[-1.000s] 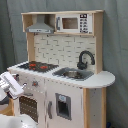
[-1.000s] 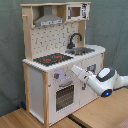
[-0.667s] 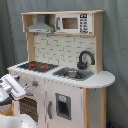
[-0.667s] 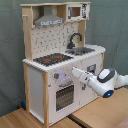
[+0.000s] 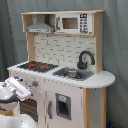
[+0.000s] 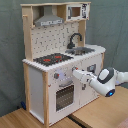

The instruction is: Play with the kitchen

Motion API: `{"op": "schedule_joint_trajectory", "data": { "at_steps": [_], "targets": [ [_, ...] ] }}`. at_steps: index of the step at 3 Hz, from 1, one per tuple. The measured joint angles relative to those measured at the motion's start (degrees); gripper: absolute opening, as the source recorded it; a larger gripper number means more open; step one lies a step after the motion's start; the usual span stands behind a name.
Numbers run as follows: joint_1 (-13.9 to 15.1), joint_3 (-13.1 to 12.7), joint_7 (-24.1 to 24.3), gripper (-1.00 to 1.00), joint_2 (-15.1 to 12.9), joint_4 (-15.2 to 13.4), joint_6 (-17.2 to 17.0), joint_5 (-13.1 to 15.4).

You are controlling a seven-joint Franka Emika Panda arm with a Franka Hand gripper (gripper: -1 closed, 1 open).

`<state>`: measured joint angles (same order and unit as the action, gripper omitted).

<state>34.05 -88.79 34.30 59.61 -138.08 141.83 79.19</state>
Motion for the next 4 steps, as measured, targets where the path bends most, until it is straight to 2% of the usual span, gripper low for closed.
{"op": "schedule_joint_trajectory", "data": {
  "at_steps": [1,2,4],
  "targets": [
    [-0.1,1.2,3.5,1.00,0.0,-1.6,0.6,4.2],
    [-0.3,1.4,9.1,1.00,0.0,-3.0,0.8,7.6],
    [-0.4,1.1,20.0,1.00,0.0,-5.6,1.1,11.9]
  ]
}}
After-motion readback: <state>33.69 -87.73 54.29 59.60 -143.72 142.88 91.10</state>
